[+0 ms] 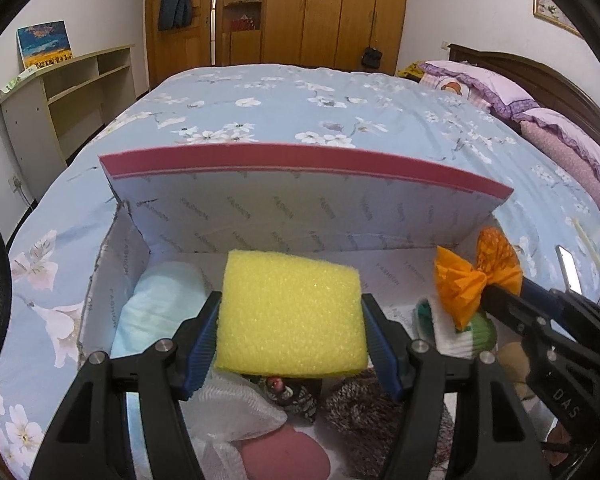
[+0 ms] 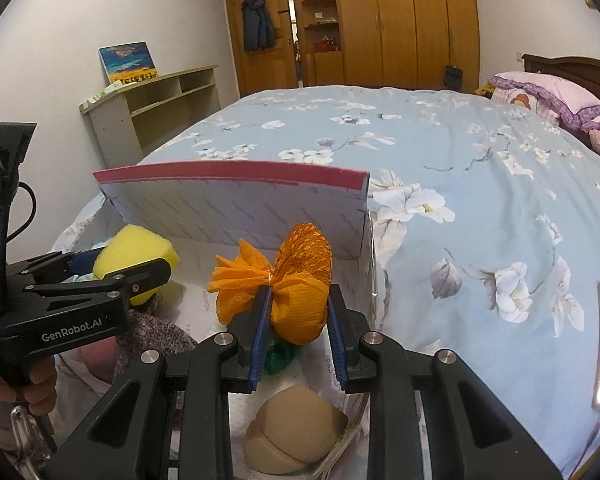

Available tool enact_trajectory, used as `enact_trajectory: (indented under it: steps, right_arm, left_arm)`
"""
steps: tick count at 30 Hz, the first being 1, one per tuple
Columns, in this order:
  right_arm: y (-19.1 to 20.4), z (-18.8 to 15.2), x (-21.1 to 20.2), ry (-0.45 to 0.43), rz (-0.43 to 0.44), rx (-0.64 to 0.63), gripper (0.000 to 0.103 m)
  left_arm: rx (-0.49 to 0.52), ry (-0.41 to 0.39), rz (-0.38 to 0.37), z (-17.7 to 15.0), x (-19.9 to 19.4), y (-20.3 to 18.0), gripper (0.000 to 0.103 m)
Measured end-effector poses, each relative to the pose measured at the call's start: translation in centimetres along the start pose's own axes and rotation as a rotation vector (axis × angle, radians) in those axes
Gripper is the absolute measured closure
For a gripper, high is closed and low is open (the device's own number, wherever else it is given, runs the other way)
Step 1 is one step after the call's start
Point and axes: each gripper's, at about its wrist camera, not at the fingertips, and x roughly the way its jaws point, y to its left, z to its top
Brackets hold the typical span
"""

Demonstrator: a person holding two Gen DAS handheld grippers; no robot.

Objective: Organize soft objects
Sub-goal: 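Open both tools to drop the sponge and orange ball into the box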

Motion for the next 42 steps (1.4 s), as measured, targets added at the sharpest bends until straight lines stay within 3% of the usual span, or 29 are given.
enact_trajectory:
  steps: [13,21,25,42]
  right_arm:
    - [-0.1,0.0,0.1,0.002,-0.003,0.017,0.075]
    - [0.1,-0.1,-0.8,-0.021,-0.016,0.012,0.067]
    - [-0.1,0.0,-1.2,-0.028,-0.016,0.027,0.066]
    - [0.6,-0.2,-4.4,-0.059,-0.015,0.008,0.066]
  left_arm:
    - [0.006,0.007,0.012,-0.2,0.4,-0.2,0.033]
    - [-0.005,0.003,0.019,-0.1,-0.1,-0.2,0.026]
    - [0.003,0.002,0.023,-0.2,-0.6,-0.4,0.02]
    - [0.003,-0.006,-0.023,-0.7,-4.5,-0.5,0.02]
